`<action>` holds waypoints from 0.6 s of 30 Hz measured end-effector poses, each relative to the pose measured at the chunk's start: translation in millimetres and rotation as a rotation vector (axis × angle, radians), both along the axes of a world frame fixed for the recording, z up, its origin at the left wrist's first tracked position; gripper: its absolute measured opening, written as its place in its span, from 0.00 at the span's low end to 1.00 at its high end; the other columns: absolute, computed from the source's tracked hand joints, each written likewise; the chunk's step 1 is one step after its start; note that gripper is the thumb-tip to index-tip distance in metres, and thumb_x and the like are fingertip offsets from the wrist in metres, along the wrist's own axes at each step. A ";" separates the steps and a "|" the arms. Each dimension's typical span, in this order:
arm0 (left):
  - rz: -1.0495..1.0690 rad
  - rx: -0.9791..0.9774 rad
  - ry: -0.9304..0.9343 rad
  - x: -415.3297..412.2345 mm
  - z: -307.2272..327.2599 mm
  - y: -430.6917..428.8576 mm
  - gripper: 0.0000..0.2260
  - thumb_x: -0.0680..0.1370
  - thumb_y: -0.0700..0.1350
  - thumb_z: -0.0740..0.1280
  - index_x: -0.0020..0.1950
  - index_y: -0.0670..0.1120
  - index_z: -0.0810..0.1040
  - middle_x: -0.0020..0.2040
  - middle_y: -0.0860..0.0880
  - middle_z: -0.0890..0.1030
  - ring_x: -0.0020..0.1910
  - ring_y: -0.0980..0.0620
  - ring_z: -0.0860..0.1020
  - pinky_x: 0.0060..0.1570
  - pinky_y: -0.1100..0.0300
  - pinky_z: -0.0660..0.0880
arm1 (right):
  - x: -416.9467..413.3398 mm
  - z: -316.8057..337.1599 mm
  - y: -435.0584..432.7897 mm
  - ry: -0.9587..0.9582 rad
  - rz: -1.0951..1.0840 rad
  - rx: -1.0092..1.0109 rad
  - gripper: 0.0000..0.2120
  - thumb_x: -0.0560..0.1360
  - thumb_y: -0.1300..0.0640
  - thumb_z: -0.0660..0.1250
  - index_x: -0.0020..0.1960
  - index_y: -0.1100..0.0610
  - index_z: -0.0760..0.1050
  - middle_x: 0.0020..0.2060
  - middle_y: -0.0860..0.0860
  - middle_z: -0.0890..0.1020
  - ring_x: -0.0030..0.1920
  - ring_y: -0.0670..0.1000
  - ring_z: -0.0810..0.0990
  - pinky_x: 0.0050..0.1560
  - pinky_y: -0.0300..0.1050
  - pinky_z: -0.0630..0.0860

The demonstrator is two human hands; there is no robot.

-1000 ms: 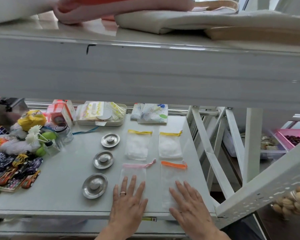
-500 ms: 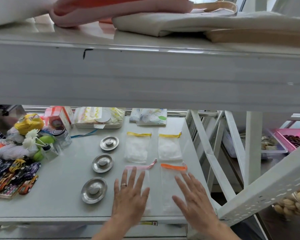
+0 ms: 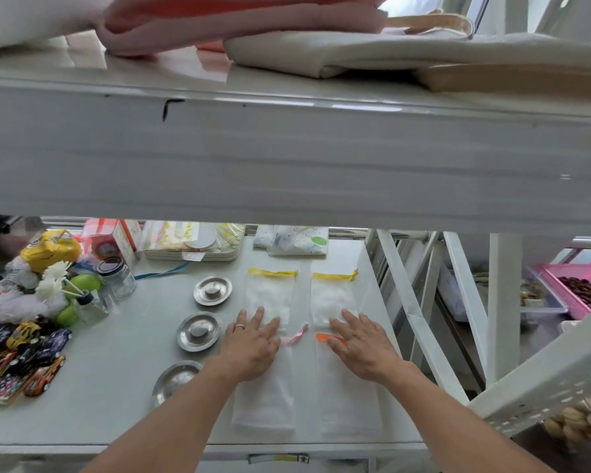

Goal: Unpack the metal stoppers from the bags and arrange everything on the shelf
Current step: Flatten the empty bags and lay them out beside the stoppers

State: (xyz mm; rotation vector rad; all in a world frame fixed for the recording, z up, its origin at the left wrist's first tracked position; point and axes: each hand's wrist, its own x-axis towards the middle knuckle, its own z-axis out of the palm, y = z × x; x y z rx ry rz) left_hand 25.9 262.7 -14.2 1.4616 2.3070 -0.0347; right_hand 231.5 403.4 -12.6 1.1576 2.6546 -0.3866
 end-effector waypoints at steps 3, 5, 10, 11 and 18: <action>0.008 -0.003 -0.004 -0.8 -1.0 6.0 0.27 0.81 0.56 0.45 0.80 0.58 0.47 0.83 0.48 0.43 0.80 0.40 0.42 0.76 0.43 0.45 | -2.4 0.4 3.1 0.002 0.003 -0.002 0.30 0.80 0.34 0.45 0.80 0.43 0.52 0.81 0.49 0.51 0.80 0.56 0.49 0.77 0.58 0.49; 0.022 -0.018 -0.001 0.5 -0.8 9.1 0.27 0.81 0.56 0.45 0.80 0.58 0.46 0.82 0.48 0.42 0.80 0.40 0.41 0.76 0.43 0.44 | -3.6 -0.7 4.3 0.002 0.003 -0.002 0.30 0.80 0.34 0.45 0.80 0.43 0.52 0.81 0.49 0.51 0.80 0.55 0.48 0.77 0.57 0.49; 0.050 -0.013 0.010 6.9 -0.3 15.9 0.27 0.81 0.57 0.45 0.80 0.57 0.45 0.82 0.47 0.42 0.80 0.39 0.41 0.75 0.43 0.44 | -3.6 -3.1 4.7 0.006 -0.013 -0.004 0.33 0.79 0.31 0.45 0.80 0.43 0.51 0.81 0.49 0.50 0.80 0.55 0.48 0.78 0.58 0.49; 0.060 -0.011 0.014 8.0 -1.0 16.7 0.27 0.81 0.57 0.45 0.80 0.57 0.45 0.82 0.47 0.41 0.80 0.39 0.41 0.75 0.43 0.44 | -3.7 -2.9 4.4 0.006 -0.015 -0.005 0.33 0.79 0.31 0.45 0.80 0.43 0.50 0.81 0.49 0.50 0.80 0.56 0.47 0.78 0.58 0.48; 0.087 0.169 0.056 15.1 3.3 -14.4 0.27 0.81 0.56 0.46 0.80 0.59 0.44 0.82 0.50 0.39 0.80 0.39 0.40 0.76 0.44 0.44 | 31.6 0.2 -35.3 0.213 -0.040 0.139 0.31 0.79 0.37 0.49 0.80 0.45 0.51 0.81 0.50 0.51 0.80 0.56 0.50 0.77 0.55 0.51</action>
